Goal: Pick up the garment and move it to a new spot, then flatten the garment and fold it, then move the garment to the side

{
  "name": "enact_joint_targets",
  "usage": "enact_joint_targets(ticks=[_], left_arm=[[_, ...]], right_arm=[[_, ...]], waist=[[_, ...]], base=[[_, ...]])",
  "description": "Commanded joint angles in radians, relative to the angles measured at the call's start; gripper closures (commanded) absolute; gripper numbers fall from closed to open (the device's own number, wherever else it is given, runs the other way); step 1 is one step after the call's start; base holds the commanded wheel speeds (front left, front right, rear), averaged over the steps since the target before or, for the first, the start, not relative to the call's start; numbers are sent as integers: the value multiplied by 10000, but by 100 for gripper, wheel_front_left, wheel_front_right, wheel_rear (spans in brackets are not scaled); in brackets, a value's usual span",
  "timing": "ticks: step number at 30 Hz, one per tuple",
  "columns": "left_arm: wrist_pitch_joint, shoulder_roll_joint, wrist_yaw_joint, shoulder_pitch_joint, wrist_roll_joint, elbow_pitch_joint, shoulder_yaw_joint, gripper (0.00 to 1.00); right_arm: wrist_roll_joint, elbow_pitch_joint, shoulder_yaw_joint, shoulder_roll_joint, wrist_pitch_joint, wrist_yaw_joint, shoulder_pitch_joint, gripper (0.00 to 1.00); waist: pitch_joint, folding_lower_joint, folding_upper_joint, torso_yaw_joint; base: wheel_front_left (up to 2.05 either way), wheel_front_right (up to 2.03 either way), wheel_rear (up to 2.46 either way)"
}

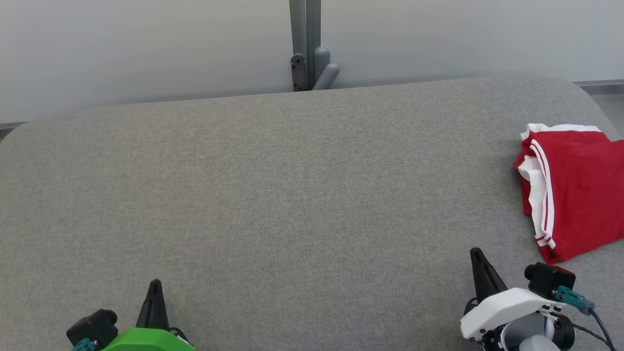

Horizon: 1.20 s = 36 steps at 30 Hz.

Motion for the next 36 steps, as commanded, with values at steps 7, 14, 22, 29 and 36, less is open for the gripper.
enact_joint_targets(ticks=[7, 14, 22, 29, 36], left_arm=[[304, 33, -140, -331, -1267, -331, 145, 100], [576, 41, -206, -410, -2265, -474, 250, 100], [866, 50, -277, -497, -3333, -622, 356, 100], [1135, 57, -350, -583, -4295, -763, 466, 100], [1375, 65, -412, -645, -5211, -879, 561, 100]], right_arm=[[1345, -359, -211, -29, 322, -2, -195, 100], [2422, -513, -362, -36, 598, -3, -212, 100], [3555, -678, -526, -44, 892, -4, -230, 100], [4608, -826, -671, -51, 1161, -5, -246, 100], [5576, -966, -814, -58, 1410, -5, -264, 100]], waist=[[-16, 0, 0, 14], [-33, 0, 0, 28], [-52, 0, 0, 44], [-72, 0, 0, 60], [-91, 0, 0, 76]], base=[[0, 0, 0], [0, 0, 0], [0, 0, 0], [0, 0, 0], [0, 0, 0]])
